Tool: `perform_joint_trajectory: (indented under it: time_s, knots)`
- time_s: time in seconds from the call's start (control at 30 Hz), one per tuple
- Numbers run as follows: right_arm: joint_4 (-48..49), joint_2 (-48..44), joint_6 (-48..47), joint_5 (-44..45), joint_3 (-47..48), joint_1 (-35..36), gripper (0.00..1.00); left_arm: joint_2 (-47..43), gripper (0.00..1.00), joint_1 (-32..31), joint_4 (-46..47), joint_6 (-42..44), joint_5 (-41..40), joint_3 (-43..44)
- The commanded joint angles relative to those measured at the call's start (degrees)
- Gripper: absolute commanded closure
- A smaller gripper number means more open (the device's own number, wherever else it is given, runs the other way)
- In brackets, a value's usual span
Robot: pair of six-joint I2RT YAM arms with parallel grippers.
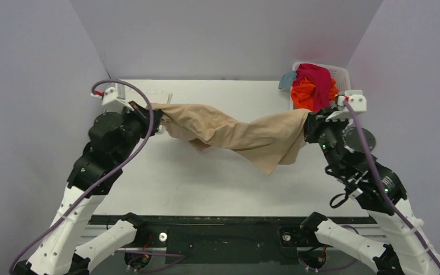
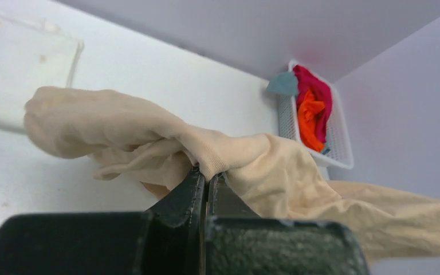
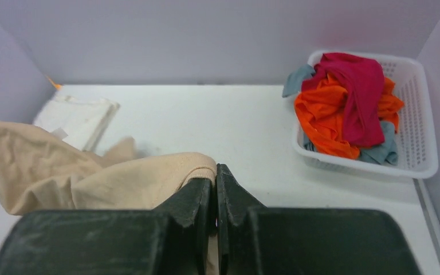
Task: Fold and stack the t-shirts
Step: Flatten out the tshirt
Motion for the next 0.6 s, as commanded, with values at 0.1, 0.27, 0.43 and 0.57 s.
perform_joint_trajectory:
  time_s: [0.1, 0.27, 0.43, 0.57]
  knots:
    - [-2.5, -3.0, 1.9, -9.1, 11.1, 0.0, 1.0, -6.5, 1.0, 0.1, -6.1, 6.7, -3.9, 16.0]
    - [-2.8, -4.2, 0.4, -11.1, 15.1, 0.0, 1.0, -8.8, 1.0, 0.1, -6.5, 7.5, -1.4, 19.9]
    - [-3.4, -3.0, 0.0, -9.6, 16.2, 0.0, 1.0, -8.0, 1.0, 0.1, -6.4, 8.4, -1.2, 21.1]
    - [-3.7, -0.6, -0.2, -3.3, 16.6, -0.1, 1.0, -4.7, 1.0, 0.1, -6.8, 9.5, -4.2, 23.0]
